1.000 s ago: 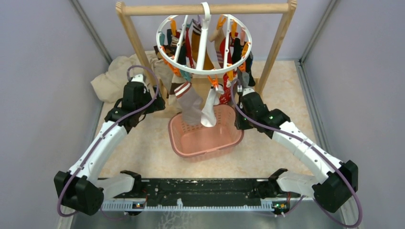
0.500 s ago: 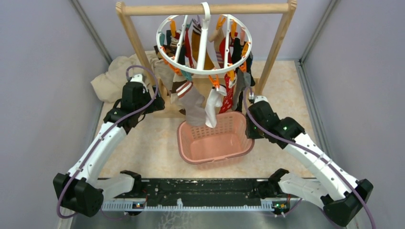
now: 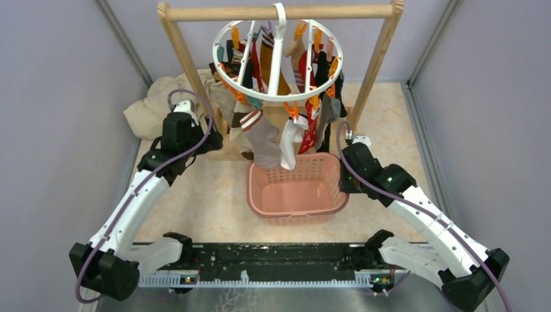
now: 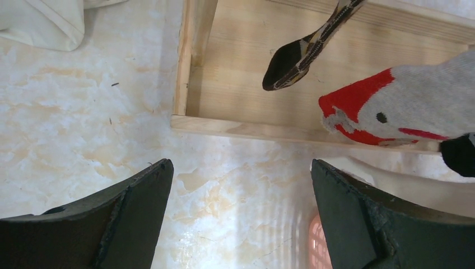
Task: Remove the socks clipped to the hanger
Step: Move the bin to the center of the board.
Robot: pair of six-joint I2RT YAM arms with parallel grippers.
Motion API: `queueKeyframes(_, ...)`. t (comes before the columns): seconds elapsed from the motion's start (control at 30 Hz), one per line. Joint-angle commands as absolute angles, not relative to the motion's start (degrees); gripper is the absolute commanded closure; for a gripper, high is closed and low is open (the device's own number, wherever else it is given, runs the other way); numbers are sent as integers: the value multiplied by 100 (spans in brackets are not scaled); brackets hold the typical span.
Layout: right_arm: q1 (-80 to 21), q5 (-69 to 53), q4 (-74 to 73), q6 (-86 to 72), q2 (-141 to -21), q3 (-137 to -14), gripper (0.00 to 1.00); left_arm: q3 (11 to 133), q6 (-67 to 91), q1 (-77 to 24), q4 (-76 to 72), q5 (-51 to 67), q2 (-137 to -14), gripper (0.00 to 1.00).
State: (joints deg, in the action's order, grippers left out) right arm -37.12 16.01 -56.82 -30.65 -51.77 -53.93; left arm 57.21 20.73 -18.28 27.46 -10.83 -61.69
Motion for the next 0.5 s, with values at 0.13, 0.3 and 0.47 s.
queueKeyframes(0.13, -4071, 1266, -5631, -3506, -4736, -5298, 92, 6058, 2039, -1815, 2833, -983, -5904, 1)
queueKeyframes(0.3, -4531, 1288, -5713, -4011, -4504, -5079, 93, 6117, 2108, -1817, 2846, -909, -5893, 1)
queueKeyframes(0.47, -5097, 1512, -5619, -4508, -4466, -4927, 93, 6117, 2144, -1828, 2852, -881, -5853, 1)
